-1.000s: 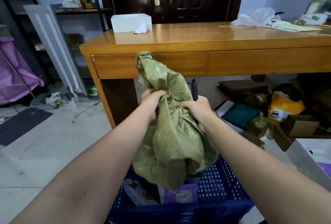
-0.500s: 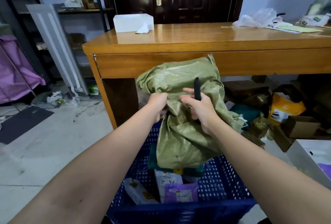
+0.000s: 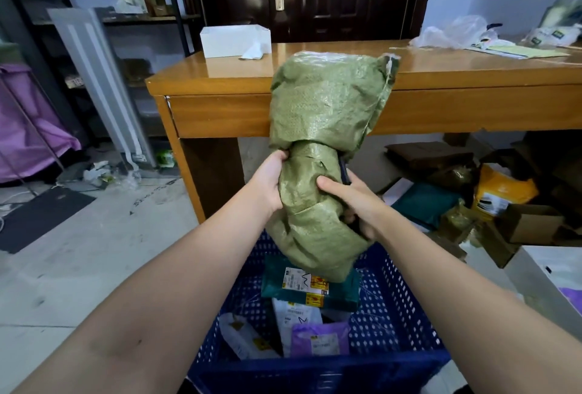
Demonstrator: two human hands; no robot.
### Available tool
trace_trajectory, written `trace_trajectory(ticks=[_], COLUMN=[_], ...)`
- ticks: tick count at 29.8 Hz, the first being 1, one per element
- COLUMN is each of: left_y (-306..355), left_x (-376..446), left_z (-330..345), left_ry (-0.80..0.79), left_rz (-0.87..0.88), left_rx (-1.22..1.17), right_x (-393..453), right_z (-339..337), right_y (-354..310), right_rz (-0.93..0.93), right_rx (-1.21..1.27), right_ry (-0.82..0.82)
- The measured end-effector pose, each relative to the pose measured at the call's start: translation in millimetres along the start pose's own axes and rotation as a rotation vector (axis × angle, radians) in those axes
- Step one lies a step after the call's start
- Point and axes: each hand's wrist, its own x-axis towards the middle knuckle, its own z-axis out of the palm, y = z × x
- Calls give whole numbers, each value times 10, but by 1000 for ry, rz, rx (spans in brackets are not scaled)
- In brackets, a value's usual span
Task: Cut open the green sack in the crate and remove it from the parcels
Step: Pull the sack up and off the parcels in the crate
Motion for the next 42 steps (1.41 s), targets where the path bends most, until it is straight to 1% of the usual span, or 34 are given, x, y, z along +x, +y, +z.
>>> trace_trajectory(ticks=[2,3,4,6,7,8,9,10,11,12,13,14,15,17,19,21,22,24,25,26,28,30,31,32,34,35,36,37,39,40,42], left_y=[-18,-30,-45,-84,-110,-132,-150,-152,-153,-143,-126,-111,-109,-116,-114,-96,-80,-42,-18,0,24,51,49,45,27,3,-22,-39,-61,-58,-66], left_x=[42,101,180,229,229,242,257,244,202,159,129,133,128,205,285,319,338,330,337,325,277,247,237,224,195,199,211,197,174,138,112], left_z=[33,34,7,-38,-54,-65,-54,-34,4,46,77,97,114,78,11,-48,-74,-118,-132,-128,-89,-52,-54,-63,-95,-112,-126,-117,-98,-82,-88], left_ry=[55,138,253,534,642,688,642,532,391,236,123,45,30,119,184,183,193,232,240,240,208,199,204,199,131,83,45,7,-28,-2,151], left_rz=[33,82,136,258,317,363,390,408,369,281,177,108,82,96,99,69,58,57,59,56,45,45,23,-15,-100,-140,-160,-177,-193,-207,-199], left_rx=[69,126,198,417,549,678,761,801,789,736,680,644,630,553,385,249,206,128,89,62,34,22,24,45,94,119,142,169,214,238,287], right_x=[-28,-24,-33,-4,26,67,108,112,104,84,54,8,-26,-68,-115,-173,-187,-184,-160,-141,-89,-67,-63,-56,-55,-53,-51,-50,-54,-59,-68], right_z=[42,53,72,116,129,134,123,128,136,149,170,202,226,234,214,172,141,91,83,88,100,73,40,3,-23,-22,-14,-2,9,5,-22], right_y=[-20,-11,-7,3,11,21,24,5,-16,-28,-30,-37,-42,-55,-64,-57,-34,39,67,80,73,29,1,-21,-50,-42,-31,-15,24,35,46], right_rz=[39,51,46,-34,-90,-135,-160,-162,-153,-143,-152,-183,-224,-285,-282,-285,-286,-281,-283,-274,-194,-153,-168,-193,-197,-158,-112,-84,-97,-118,-158], right_rx=[47,42,42,-13,-66,-122,-204,-301,-441,-605,-778,-939,-1049,-1139,-1102,-926,-800,-598,-589,-630,-721,-694,-652,-584,-364,-265,-202,-163,-116,-91,-31], right_ry=[-46,-38,-23,100,198,294,372,420,429,407,376,351,335,275,169,114,128,224,290,360,481,513,480,407,175,64,-12,-52,-58,-36,27])
